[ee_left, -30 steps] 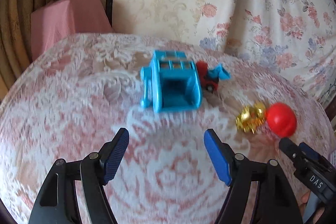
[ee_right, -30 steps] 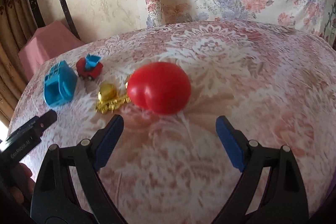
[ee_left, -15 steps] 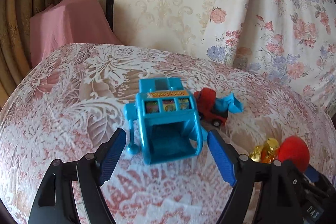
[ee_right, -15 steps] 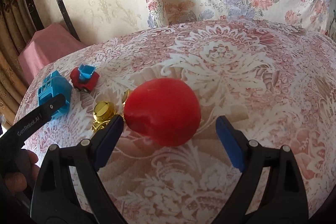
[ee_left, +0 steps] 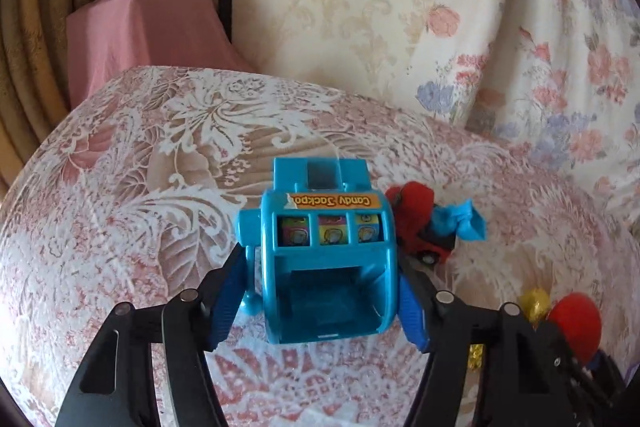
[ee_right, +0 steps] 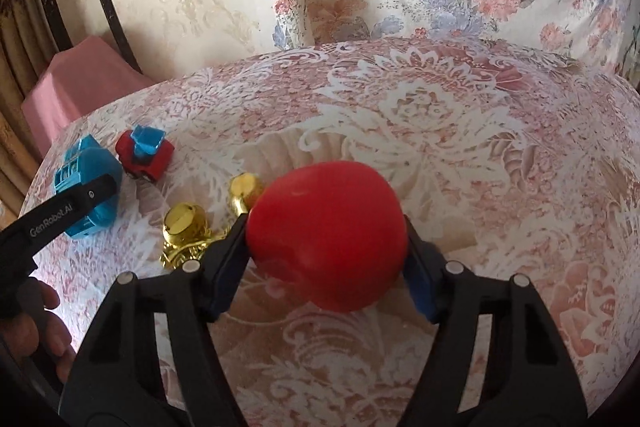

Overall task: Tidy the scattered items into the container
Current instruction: 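Grasp the blue slot machine with the left tool while the right tool grasps the red heart ball, then lift the slot machine and heart ball and carry them over the purple box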

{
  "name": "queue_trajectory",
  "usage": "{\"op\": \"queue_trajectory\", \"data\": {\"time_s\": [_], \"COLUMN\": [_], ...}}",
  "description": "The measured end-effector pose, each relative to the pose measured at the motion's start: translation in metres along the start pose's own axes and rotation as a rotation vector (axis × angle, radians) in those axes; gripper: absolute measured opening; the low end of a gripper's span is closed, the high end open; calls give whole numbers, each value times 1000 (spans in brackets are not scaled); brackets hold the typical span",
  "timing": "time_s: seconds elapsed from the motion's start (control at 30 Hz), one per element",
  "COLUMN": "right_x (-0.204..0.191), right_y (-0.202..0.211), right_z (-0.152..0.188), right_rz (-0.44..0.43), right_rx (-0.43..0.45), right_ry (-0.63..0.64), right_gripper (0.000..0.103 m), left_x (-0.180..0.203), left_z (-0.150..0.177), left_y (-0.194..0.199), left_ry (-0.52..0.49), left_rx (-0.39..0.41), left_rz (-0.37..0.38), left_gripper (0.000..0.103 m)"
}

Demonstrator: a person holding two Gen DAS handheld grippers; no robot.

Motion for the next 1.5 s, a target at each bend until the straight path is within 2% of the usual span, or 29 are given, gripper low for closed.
{"op": "queue_trajectory", "data": {"time_s": [0.1, 0.3, 0.4, 0.47, 0.57, 0.73, 0.87, 0.97, 1.1, 1.13, 1.5], "right_x": [2, 7, 7, 8, 10, 5, 2, 0, 3, 5, 4], "right_y": [6, 27, 35, 36, 35, 30, 28, 27, 29, 30, 35], "right_z": [9, 53, 72, 73, 73, 73, 74, 75, 74, 74, 74], "right_rz": [4, 9, 22, 18, 12, 52, 66, 74, 78, 87, 130], "right_rx": [5, -9, -4, -3, -5, -18, -29, -33, -29, -24, -6], "right_ry": [9, 14, 27, 18, 11, 32, 53, 61, 49, 40, 40], "right_gripper": [71, 71, 71, 71, 72, 73, 81, 82, 79, 72, 71], "left_x": [4, 5, 8, 8, -1, -11, -10, -11, -10, -9, -8], "left_z": [18, 86, 107, 109, 106, 104, 105, 105, 105, 106, 105], "left_y": [10, 43, 52, 54, 59, 49, 49, 49, 50, 51, 52], "left_ry": [-46, -164, -205, -204, -159, -112, -116, -110, -122, -128, -133], "left_rx": [1, 11, 38, 39, 68, 21, 23, 27, 31, 33, 41], "left_rz": [27, 100, 75, 101, 85, 106, 64, 45, 54, 45, 27], "left_gripper": [65, 65, 65, 66, 67, 68, 71, 73, 66, 66, 64]}}
Point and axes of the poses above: each gripper's, at about its wrist camera, not at the fingertips, and y roughly against the way its jaws point, x to its right, z to its underside, the point moved 7 cm from there along -y, roughly the way its jaws point, and after that the axes turned 14 degrees about -x, right-handed, at the moved point
